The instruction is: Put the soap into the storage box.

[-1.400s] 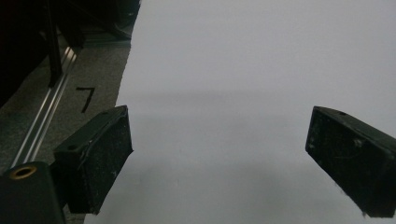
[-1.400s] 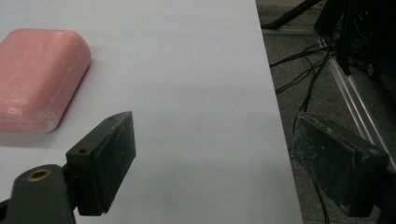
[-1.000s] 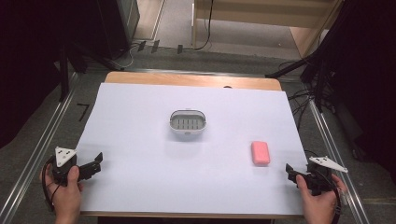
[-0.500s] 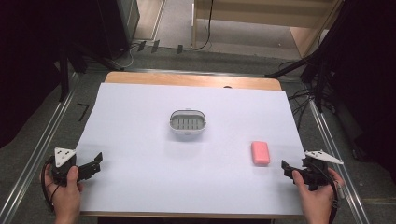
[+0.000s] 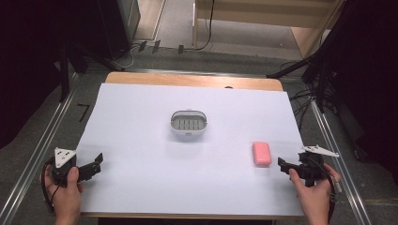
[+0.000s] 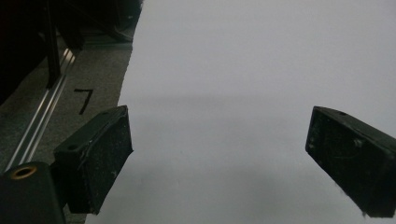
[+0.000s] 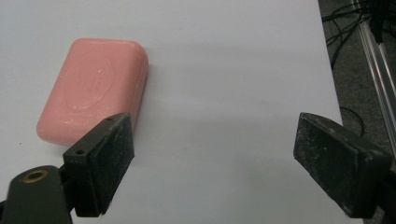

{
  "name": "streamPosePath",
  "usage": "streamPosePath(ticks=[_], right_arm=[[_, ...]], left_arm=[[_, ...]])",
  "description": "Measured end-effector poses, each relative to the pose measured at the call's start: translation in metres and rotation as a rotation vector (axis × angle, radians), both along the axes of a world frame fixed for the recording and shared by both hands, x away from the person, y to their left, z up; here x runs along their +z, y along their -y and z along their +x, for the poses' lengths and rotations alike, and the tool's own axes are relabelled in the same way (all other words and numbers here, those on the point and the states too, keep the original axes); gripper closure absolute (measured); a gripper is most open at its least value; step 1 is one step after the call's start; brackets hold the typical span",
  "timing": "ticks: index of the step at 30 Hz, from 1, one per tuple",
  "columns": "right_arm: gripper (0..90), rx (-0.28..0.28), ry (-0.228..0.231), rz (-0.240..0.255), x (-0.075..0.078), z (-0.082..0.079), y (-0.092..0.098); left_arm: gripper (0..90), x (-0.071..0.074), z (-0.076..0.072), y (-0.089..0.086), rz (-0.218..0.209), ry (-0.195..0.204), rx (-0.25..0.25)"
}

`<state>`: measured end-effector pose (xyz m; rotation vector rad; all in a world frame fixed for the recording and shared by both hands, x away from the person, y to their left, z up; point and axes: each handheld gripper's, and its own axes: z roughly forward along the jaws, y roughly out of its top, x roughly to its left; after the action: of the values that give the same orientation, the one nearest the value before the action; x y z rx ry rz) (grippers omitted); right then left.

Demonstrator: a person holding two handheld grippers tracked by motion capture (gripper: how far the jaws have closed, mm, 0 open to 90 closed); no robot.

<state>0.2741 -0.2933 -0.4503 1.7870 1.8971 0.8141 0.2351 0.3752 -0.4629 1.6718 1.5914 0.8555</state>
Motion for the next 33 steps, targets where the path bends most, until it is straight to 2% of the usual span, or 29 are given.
streamPosePath(ticks=[6,11,15,19,21,24,25,26,33], right_arm=[[12.9,-0.024,-0.064,-0.014,0.004,0.010,-0.005],[13.8,-0.017,-0.099,0.005,0.010,0.018,-0.006],[16.4,-0.013,-0.110,0.029,0.014,0.021,-0.005],[17.7,0.015,-0.137,0.055,0.017,0.025,-0.009],[21.3,0.023,-0.145,0.064,0.019,0.028,-0.012],[23.8,0.032,-0.150,0.054,0.021,0.029,-0.015],[23.2,0.035,-0.158,0.053,0.022,0.030,-0.019],[18.7,0.040,-0.184,0.069,0.023,0.033,-0.024],[16.7,0.052,-0.220,0.094,0.023,0.038,-0.035]], left_arm=[[7.6,0.000,0.000,0.000,-0.001,0.001,-0.004],[7.6,0.000,0.000,0.000,-0.003,0.001,-0.005],[7.6,0.000,0.000,0.000,-0.002,0.001,-0.005],[7.6,0.000,0.000,0.000,-0.003,0.001,-0.005],[7.6,0.000,0.000,0.000,-0.003,0.000,-0.005],[7.6,0.000,0.000,0.000,-0.003,0.000,-0.006],[7.6,0.000,0.000,0.000,-0.004,0.000,-0.005],[7.6,0.000,0.000,0.000,-0.004,0.001,-0.007],[7.7,0.000,0.000,0.000,-0.004,0.000,-0.008]])
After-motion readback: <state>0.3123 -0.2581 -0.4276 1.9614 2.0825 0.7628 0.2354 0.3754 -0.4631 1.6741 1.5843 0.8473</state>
